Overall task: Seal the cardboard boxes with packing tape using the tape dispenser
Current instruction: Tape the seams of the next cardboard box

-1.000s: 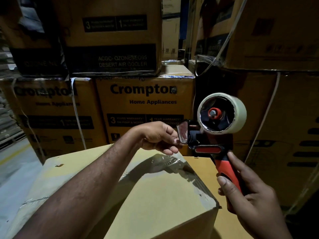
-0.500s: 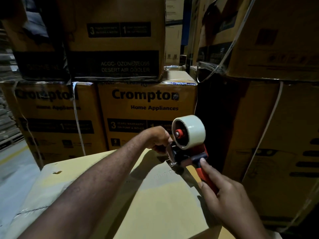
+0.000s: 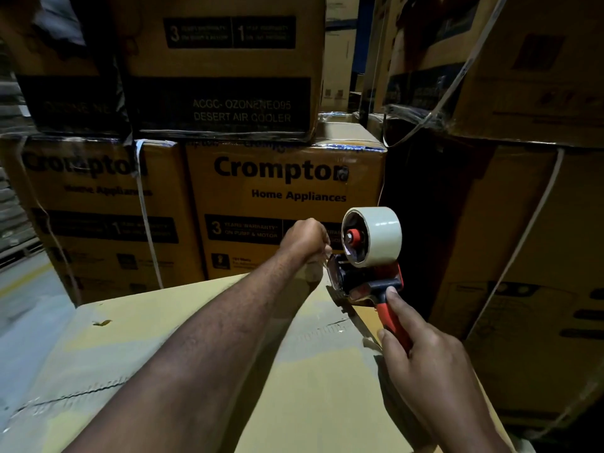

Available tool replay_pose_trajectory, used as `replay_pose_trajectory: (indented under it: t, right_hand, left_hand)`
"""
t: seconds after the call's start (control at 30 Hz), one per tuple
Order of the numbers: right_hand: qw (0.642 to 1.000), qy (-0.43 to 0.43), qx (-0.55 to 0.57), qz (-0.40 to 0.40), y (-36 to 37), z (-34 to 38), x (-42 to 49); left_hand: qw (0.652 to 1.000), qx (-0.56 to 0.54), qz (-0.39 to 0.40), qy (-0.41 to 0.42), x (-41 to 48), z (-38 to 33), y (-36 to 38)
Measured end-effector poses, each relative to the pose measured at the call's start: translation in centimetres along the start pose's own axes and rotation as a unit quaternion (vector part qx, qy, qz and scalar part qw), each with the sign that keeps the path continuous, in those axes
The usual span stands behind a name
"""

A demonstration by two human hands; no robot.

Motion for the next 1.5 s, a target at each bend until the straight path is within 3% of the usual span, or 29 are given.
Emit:
replay_pose_trajectory:
  t: [0.57,0.83,0.97,1.03,1.17,1.33,1.5]
  right_hand:
    - [1.0,-0.004,-0.011,0.025,0.9,0.4,1.8]
    - [0.999,0.004,-0.024,0.036,1.0,0.3,1.8]
    - [0.999,0.016,-0.016,0.044,0.8,-0.1,1.7]
    - [0.998,0.024,-0.015,0.054,0.6,-0.2,1.6]
    - [0.998,0.039,-0.003,0.056,0.8,-0.8,2.0]
    - [0.997,0.052,0.021,0.054,1.2,-1.5,2.3]
    - [0.995,0.065,0.05,0.063,0.5,-2.1,3.1]
  left_hand:
    - [0.998,-0.037,0.017,-0.049,3.7,2.9,0.9]
    - [0.995,-0.016,0.085,-0.055,3.4,4.3,2.9]
    - [0.983,0.003,0.146,-0.113,3.4,5.2,2.9]
    - [0.981,0.025,0.137,-0.135,3.1,5.4,2.5]
    - [0.995,0.098,-0.018,-0.031,1.8,2.7,1.9]
    - [0.994,0.087,0.064,-0.015,-0.3,2.0,3.0]
    - [0.993,0.094,0.061,-0.022,-0.6,3.6,3.6]
Point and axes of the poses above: each hand's wrist, its own x-axis towards the middle knuckle, its own y-axis out of the palm, z = x × y, the point moved 4 cm from there along x, towards the middle knuckle, and after that the axes turned 10 degrees about -y, right-handed, at the moved point
